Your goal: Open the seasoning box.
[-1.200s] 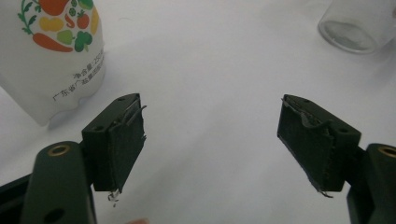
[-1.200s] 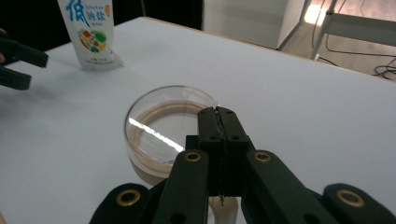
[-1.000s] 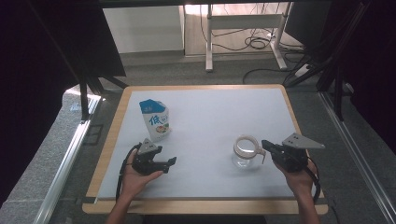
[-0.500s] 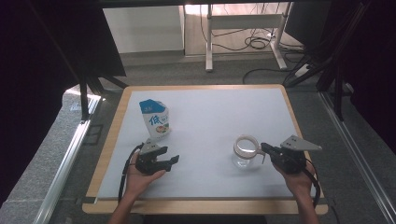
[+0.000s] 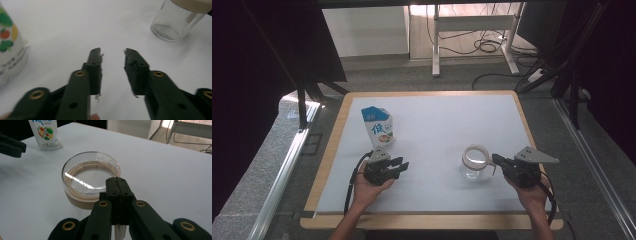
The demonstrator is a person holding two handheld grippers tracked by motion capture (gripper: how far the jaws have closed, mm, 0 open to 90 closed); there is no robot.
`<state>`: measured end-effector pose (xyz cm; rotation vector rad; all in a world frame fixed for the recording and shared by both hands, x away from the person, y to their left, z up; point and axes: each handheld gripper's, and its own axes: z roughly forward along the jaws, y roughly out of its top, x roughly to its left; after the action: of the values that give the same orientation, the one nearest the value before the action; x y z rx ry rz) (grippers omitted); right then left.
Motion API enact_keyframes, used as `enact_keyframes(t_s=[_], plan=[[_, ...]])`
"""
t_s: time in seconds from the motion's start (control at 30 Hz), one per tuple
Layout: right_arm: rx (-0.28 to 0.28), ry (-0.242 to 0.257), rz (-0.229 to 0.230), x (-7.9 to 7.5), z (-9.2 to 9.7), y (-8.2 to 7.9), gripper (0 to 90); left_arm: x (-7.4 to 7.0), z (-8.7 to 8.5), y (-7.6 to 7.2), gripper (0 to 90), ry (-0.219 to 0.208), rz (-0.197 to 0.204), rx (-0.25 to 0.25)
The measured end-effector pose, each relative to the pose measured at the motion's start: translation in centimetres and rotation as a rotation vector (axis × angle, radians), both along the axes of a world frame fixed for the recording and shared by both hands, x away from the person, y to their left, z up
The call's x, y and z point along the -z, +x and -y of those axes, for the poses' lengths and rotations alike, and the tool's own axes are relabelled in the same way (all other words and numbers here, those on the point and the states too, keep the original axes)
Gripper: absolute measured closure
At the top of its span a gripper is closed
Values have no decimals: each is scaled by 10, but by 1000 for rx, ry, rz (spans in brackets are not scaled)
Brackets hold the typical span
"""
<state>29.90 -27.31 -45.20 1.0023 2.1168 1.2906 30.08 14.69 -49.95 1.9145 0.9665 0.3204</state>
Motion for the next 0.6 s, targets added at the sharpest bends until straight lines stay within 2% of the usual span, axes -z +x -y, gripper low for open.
enact_keyframes(t_s=[0.03, 0.07, 0.1, 0.17, 0.27, 0.43, 0.6], plan=[[2, -2, 1, 0, 0, 0, 898, -2, 5, 1, 782, -3, 1, 17], [3, -2, 1, 0, 0, 0, 898, -5, 12, 2, 812, 2, 13, 34], [4, -1, 0, 0, 0, -1, 898, -5, 12, 2, 830, 2, 13, 34], [6, 1, 0, 0, 0, -1, 898, -8, 22, 4, 849, -2, 20, 53], [8, 0, 3, 0, 0, -1, 898, -9, 28, 6, 876, -10, 16, 66], [6, 7, 2, 1, 1, -1, 898, -12, 42, 11, 888, -30, 12, 82], [6, 7, 3, 1, 1, -1, 898, -17, 59, 16, 893, -33, 10, 124]])
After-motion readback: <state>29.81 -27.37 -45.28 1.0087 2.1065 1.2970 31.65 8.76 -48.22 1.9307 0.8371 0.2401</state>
